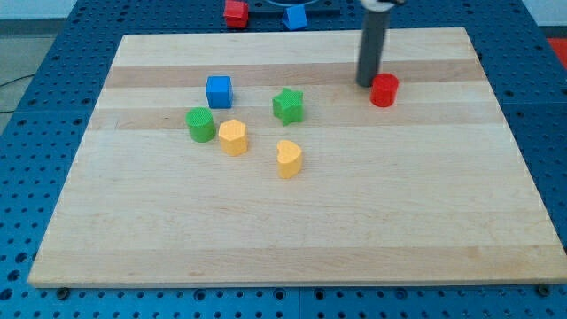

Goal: Place the yellow hexagon in between the green blocks

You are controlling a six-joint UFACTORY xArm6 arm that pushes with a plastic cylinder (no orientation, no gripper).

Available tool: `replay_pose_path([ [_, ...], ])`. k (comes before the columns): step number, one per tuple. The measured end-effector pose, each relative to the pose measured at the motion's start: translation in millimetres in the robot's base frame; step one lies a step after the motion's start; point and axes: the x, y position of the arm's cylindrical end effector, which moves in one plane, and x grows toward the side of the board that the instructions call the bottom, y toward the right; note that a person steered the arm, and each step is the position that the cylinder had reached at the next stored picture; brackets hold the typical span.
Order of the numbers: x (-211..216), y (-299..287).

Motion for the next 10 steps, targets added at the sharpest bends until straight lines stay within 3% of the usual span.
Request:
replay_pose_path([
  [1,59,32],
  [2,87,32],
  [3,89,122],
  [4,136,82],
  [5,131,19],
  [6,120,48],
  [7,82,25],
  [8,102,-50],
  [9,112,-90],
  [10,113,-90],
])
